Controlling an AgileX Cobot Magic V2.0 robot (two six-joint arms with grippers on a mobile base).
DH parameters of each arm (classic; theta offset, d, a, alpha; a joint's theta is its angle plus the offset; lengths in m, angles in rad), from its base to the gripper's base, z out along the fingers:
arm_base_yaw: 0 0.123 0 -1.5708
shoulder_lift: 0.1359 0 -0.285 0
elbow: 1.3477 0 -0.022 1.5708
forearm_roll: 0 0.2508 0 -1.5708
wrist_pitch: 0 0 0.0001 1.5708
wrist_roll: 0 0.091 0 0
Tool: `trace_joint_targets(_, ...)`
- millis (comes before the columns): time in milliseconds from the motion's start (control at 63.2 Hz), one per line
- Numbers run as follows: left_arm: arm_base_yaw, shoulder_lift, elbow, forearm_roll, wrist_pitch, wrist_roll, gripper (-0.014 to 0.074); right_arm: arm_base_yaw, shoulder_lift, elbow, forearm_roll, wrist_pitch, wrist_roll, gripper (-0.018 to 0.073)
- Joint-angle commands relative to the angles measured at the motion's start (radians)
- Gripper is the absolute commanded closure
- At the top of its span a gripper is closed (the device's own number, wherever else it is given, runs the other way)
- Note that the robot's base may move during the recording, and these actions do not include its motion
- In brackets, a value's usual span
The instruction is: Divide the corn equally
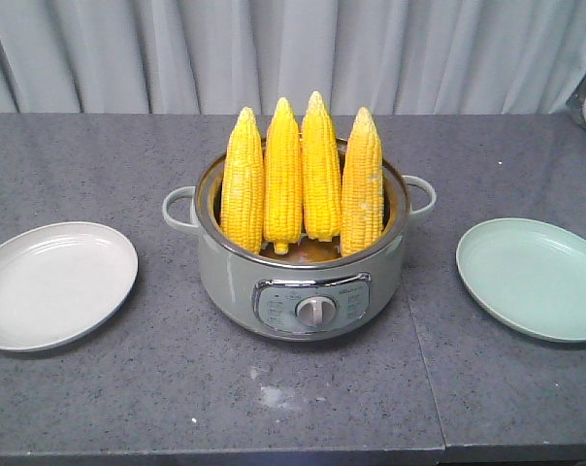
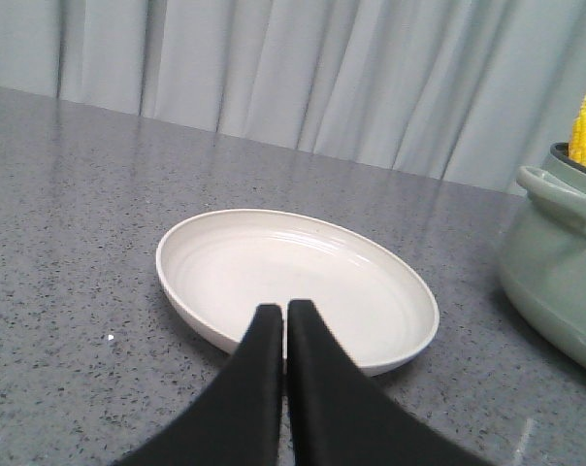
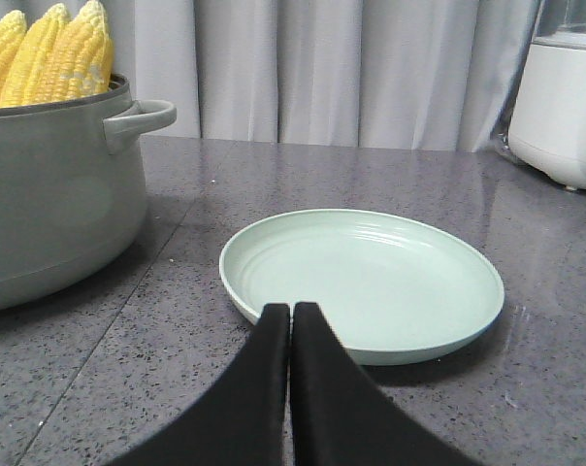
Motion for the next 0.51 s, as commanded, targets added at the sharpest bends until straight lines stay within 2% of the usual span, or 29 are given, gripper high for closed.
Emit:
trace_joint_targets(0, 0.000, -0.013, -0.022, -0.002, -0.071, -0.006, 0.0603, -0.004, -0.008, 0.018, -0.005, -0.075, -0.003, 0.0565)
trace_joint_targets(491, 0.000, -0.013, -0.022, -0.002, -0.071, -0.006, 0.0603, -0.004, -0.008, 0.018, -0.005, -0.075, -0.003, 0.0565)
